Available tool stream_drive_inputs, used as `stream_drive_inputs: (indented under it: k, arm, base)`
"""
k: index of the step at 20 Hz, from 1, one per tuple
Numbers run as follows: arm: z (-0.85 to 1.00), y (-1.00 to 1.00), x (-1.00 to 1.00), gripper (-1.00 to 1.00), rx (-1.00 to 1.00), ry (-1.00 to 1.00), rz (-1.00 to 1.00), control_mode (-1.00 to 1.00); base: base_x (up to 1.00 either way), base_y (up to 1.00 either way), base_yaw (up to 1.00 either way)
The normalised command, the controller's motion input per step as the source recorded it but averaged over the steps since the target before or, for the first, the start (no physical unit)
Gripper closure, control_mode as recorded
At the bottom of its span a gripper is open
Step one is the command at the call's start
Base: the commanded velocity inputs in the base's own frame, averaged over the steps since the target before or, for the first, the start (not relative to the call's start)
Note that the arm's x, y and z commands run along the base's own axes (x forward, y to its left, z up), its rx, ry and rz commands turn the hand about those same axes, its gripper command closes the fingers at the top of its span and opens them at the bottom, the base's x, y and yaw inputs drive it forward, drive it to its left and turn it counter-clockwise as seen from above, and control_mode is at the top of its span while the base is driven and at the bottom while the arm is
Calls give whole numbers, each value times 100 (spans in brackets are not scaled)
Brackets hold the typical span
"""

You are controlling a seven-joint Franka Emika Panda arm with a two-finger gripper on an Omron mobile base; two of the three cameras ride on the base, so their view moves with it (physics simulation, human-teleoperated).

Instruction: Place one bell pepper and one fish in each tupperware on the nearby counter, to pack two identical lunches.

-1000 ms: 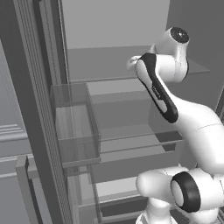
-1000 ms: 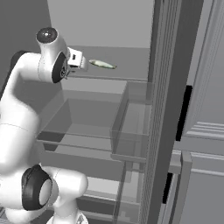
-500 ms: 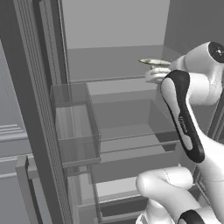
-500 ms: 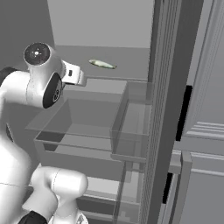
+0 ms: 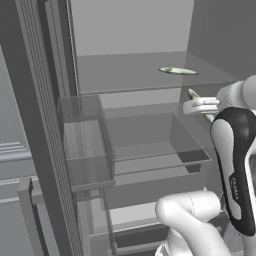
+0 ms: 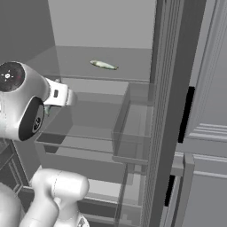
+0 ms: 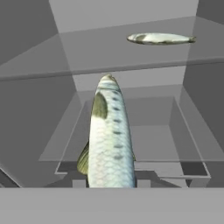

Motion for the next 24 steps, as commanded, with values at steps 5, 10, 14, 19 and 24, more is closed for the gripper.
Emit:
stream_drive_inputs:
  k: [5, 10, 14, 19, 24]
  arm:
    - [-24, 9, -38, 100, -8, 4, 0, -100]
    - [-20, 4, -20, 100, -3, 6, 1, -100]
    - [-6, 0, -14, 100, 0, 1, 1, 100]
    - [0, 0, 0, 100, 0, 0, 0, 100]
    - [0, 0, 0, 100, 0, 0, 0, 100]
  base:
    - [0, 0, 0]
    - [0, 0, 0]
    - [-73, 0, 2]
    - [-100, 6, 9]
    - [-100, 43, 33]
